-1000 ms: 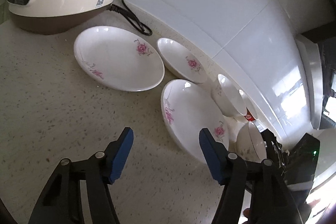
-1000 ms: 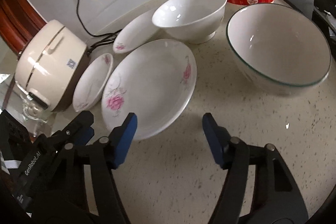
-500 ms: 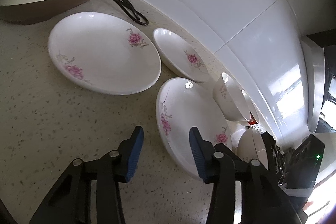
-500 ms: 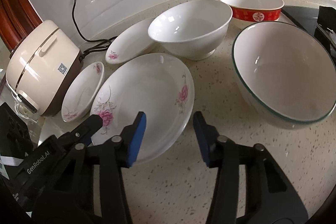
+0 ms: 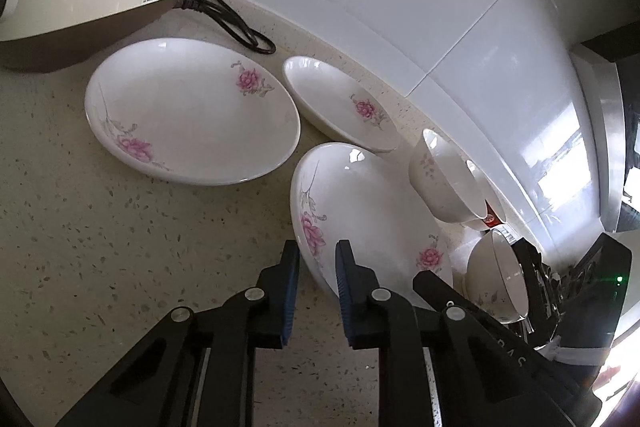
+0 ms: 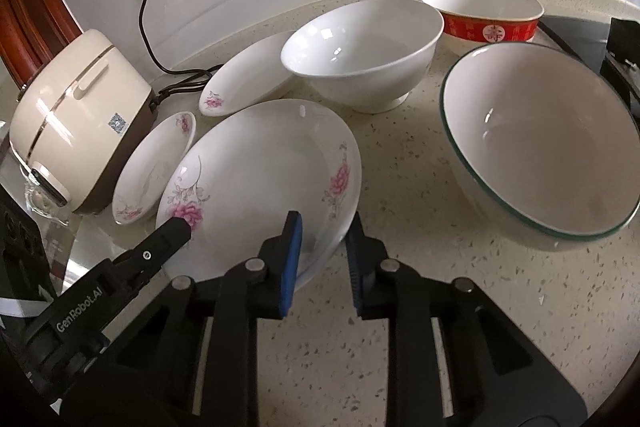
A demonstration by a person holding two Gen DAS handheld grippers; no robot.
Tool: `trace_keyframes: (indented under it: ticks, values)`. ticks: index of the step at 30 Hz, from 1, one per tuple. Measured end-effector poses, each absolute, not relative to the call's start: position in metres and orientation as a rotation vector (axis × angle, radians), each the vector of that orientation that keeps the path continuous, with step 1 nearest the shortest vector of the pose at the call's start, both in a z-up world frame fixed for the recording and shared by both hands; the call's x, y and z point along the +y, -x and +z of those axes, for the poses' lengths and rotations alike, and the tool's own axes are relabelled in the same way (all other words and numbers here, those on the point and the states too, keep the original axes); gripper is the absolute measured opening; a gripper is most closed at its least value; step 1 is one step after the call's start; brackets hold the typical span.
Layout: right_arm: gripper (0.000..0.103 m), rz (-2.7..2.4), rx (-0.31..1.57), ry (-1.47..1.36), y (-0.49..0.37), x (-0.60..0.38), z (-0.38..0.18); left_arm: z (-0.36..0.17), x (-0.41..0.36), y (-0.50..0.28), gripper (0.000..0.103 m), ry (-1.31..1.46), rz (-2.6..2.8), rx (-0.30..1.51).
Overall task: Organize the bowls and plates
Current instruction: 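Lift the plate with both grippers and carry it toward the glass cabinet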
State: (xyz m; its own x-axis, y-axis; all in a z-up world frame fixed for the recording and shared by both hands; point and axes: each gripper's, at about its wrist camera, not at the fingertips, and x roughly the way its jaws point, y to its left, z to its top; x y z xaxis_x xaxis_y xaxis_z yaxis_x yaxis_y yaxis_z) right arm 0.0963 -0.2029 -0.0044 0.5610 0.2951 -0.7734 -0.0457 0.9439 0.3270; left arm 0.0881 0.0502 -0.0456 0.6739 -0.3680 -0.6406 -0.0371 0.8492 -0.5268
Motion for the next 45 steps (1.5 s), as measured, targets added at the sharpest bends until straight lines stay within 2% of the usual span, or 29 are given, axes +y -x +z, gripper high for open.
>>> trace_keyframes:
  ticks: [10,23,45]
  values:
    - [0.026,0.305,0.888,-0.236,-0.076,-0.189,0.012,-0.039,0.058,-0.068,0.019,0.544,-0.164,0.78]
    - [0.026,0.591,0.839,-0.094,-0.047,-0.128,0.026,-0.029,0.107,-0.008,0.019,0.629,0.018,0.698]
    - [0.026,0.906,1.018,0.115,-0.03,0.022,0.012,-0.037,0.221,0.077,0.019,0.75,0.346,0.62]
